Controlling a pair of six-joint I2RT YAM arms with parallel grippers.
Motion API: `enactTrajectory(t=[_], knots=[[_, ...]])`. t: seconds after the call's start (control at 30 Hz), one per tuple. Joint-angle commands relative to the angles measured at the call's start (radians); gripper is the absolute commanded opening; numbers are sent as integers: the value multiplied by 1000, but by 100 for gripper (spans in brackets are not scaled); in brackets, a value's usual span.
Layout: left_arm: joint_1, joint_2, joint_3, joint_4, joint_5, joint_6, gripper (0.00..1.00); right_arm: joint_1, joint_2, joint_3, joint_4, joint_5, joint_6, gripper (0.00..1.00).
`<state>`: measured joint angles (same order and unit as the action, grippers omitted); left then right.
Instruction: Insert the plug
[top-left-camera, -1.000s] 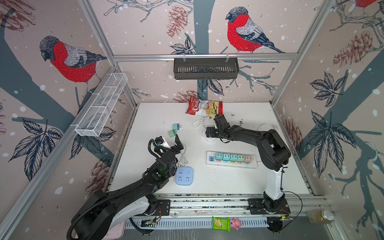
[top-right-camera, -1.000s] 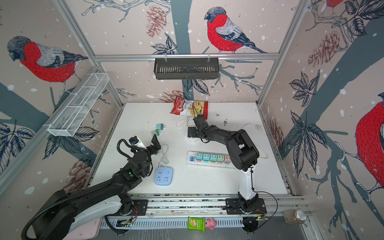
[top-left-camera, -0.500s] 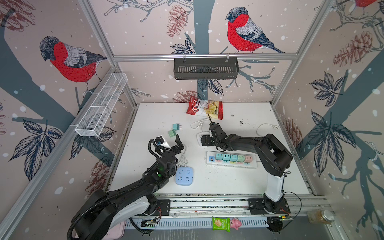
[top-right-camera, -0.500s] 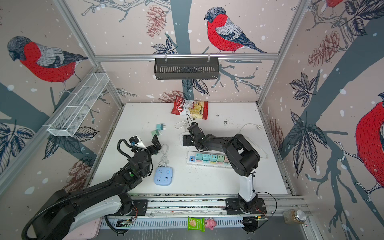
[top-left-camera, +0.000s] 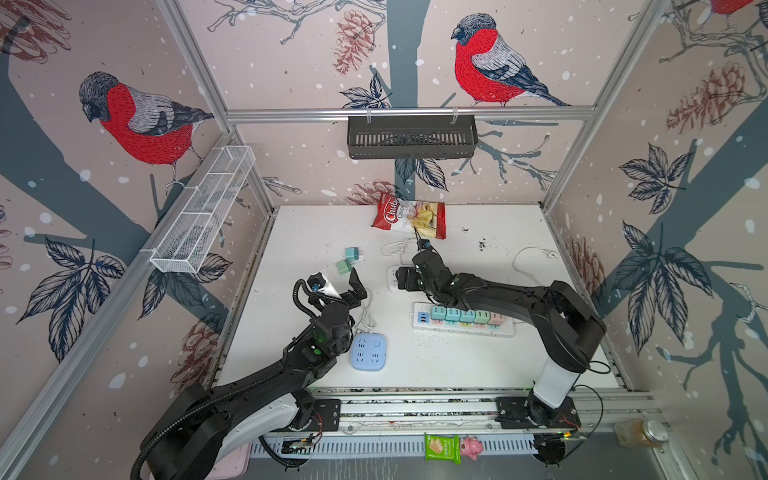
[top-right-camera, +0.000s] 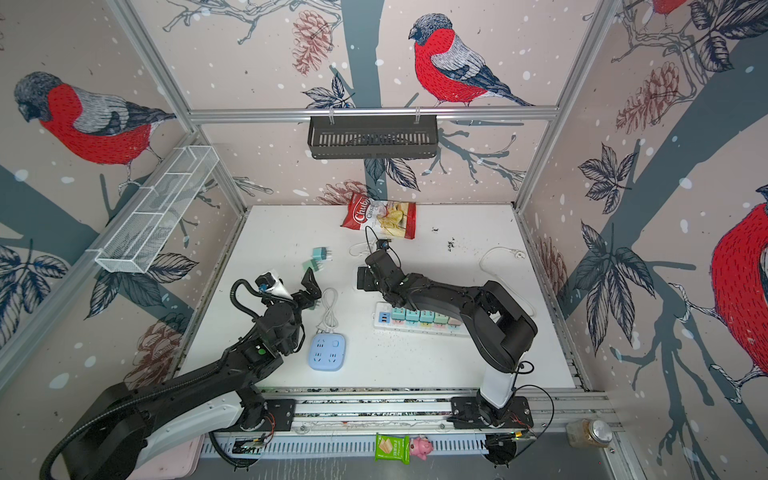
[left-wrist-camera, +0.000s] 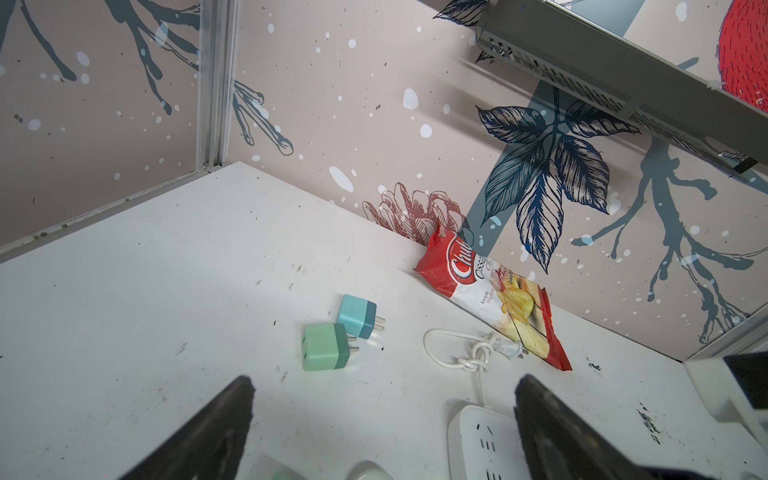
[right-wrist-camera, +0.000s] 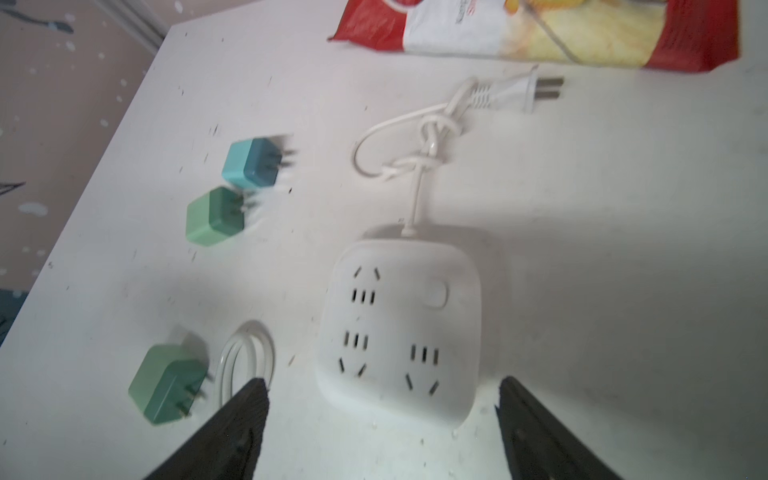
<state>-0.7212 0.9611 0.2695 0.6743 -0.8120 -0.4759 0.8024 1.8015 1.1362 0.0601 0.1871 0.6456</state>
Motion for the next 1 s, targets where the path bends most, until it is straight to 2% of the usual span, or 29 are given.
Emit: enactTrajectory(t=[0.0, 0.13, 0.3, 0.4, 0.53, 0.7, 0.87, 0.97], knots=[[1, -4, 3, 19, 1, -25, 97, -29, 90, 113, -109, 87, -36, 86], [2, -13, 0, 15, -6, -27, 97, -66, 258, 314, -219, 63, -60, 81], [3, -15, 2, 15, 5, -33, 97, -74, 427, 533, -331, 44, -85, 79], [3, -13, 6, 9, 7, -35, 97, -66, 486, 610, -368, 30, -95, 78], [3, -17, 7, 7, 11, -38, 97, -53, 521, 628, -371, 22, -90, 77], [3, -19, 5, 6, 10, -37, 97, -38, 520, 611, -395, 39, -68, 63], [8, -4, 2, 11, -50, -39, 97, -3, 470, 514, -360, 54, -32, 60], [39, -1, -3, -12, -28, -89, 97, 26, 432, 448, -331, 69, -12, 60]])
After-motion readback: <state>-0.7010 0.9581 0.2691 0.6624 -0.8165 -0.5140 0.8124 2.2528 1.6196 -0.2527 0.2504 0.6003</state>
